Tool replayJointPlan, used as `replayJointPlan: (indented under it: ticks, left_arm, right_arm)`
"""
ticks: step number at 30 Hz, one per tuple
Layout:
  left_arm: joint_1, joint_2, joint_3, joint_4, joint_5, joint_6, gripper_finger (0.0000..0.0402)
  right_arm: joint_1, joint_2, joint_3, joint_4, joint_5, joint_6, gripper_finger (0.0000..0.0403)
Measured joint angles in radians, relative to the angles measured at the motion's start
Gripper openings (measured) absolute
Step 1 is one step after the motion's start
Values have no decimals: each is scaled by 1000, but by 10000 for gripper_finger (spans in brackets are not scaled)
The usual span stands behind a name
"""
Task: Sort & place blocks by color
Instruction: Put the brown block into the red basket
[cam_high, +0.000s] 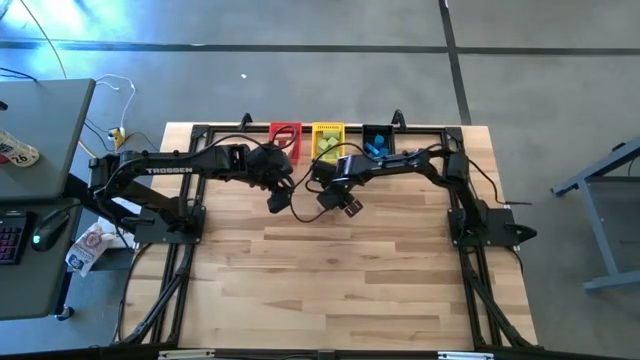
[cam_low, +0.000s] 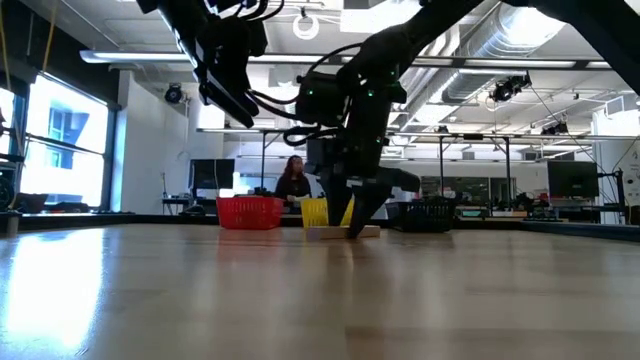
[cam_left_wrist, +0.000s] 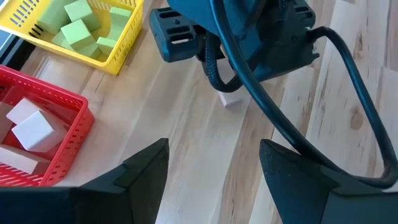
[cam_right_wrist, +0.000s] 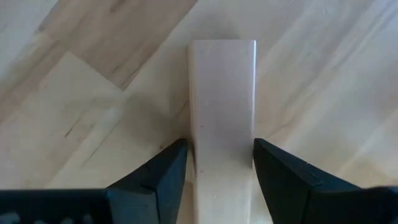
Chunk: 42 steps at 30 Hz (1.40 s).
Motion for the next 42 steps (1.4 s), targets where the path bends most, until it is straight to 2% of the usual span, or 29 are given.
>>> replayJointPlan:
  ticks: [2, 7, 14, 28, 37, 42]
  left_arm:
    - [0, 0, 0, 0, 0, 0, 239]
    - [0, 0, 0, 0, 0, 1, 239]
    - [0, 0, 0, 0, 1, -54, 239]
    - [0, 0, 1, 7, 9, -244, 239]
    - [0, 0, 1, 34, 13, -269, 239]
    - [0, 0, 1, 96, 70, -271, 239]
  right_arm:
    - [0, 4, 0, -10, -2, 29, 161]
    - [0, 5, -2, -23, -13, 113, 91]
    - [17, 0, -3, -35, -1, 237, 90]
    - [163, -113, -10, -83, 251, 323, 90]
    - [264, -157, -8, -79, 473, 323, 90]
    - [300, -197, -7, -29, 571, 318, 90]
